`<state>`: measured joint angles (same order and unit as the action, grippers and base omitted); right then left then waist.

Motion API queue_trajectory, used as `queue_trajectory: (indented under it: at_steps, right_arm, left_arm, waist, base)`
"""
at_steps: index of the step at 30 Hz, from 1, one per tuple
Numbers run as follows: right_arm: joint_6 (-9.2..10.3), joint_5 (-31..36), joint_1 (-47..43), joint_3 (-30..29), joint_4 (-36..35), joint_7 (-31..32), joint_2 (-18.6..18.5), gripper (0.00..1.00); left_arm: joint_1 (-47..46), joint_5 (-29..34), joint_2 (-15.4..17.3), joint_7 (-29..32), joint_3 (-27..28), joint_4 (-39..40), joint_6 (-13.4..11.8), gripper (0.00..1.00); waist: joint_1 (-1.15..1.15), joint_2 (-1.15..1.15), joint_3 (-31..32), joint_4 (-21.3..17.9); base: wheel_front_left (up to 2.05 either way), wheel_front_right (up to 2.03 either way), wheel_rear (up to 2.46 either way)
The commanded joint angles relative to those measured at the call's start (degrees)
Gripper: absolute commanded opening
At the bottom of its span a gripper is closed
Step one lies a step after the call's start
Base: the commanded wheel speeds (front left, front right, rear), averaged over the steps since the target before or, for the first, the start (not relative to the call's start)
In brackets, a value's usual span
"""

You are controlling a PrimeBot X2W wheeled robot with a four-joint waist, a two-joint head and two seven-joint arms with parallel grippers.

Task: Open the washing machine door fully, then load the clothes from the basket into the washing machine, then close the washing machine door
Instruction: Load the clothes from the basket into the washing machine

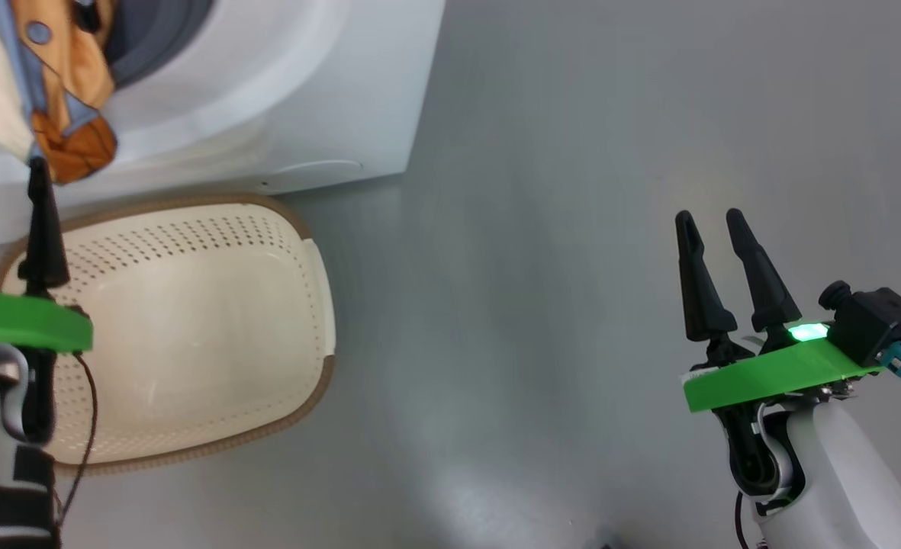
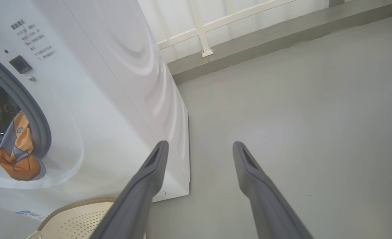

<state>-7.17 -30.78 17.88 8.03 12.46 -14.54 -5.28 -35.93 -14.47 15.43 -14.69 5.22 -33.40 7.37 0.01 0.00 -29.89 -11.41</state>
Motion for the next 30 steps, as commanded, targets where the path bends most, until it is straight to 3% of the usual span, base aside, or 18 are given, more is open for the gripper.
queue_trajectory:
  at_steps: [1,18,19,21,22,30]
  right_arm:
    - [-0.32,0.07,0.63,1.41,-1.29,-0.46,0.12,1.00]
    - [-0.32,-0.33,2.13,0.98,-1.56,-0.46,1.63,1.00]
    - [-0.32,-0.36,2.16,0.92,-1.57,-0.46,1.69,1.00]
    - [-0.32,-0.36,2.20,0.84,-1.58,-0.46,1.80,1.00]
    - [-0.32,-0.36,2.20,0.79,-1.59,-0.46,1.85,1.00]
    - [-0.32,-0.47,1.68,0.36,-1.65,-0.46,2.17,1.00]
  left_arm:
    - [-1.81,-0.43,2.91,-0.30,1.05,-0.29,0.12,1.00]
    - [-11.31,-0.42,5.58,-0.30,-1.00,-9.25,0.09,1.00]
    - [-11.62,-0.28,5.62,-0.30,-0.73,-9.38,0.09,0.82]
    - [-12.05,0.20,5.73,-0.30,-0.05,-9.03,-0.33,0.14]
    - [-12.10,0.42,5.69,-0.30,0.27,-8.74,-0.47,0.00]
    - [-11.14,2.79,4.61,-0.30,1.64,-2.23,-0.81,0.00]
  waist:
    - [-0.01,0.00,-2.69,-2.25]
    - [-0.01,0.00,-4.64,-4.91]
    - [-0.01,0.00,-4.67,-4.96]
    - [-0.01,0.00,-4.66,-5.00]
    - [-0.01,0.00,-4.65,-5.00]
    - [-0.01,0.00,-4.27,-4.33]
  base:
    - [0.00,0.00,0.00]
    - [0.00,0.00,0.00]
    - [0.00,0.00,0.00]
    - [0.00,0.00,0.00]
    - [0.00,0.00,0.00]
    - [0.00,0.00,0.00]
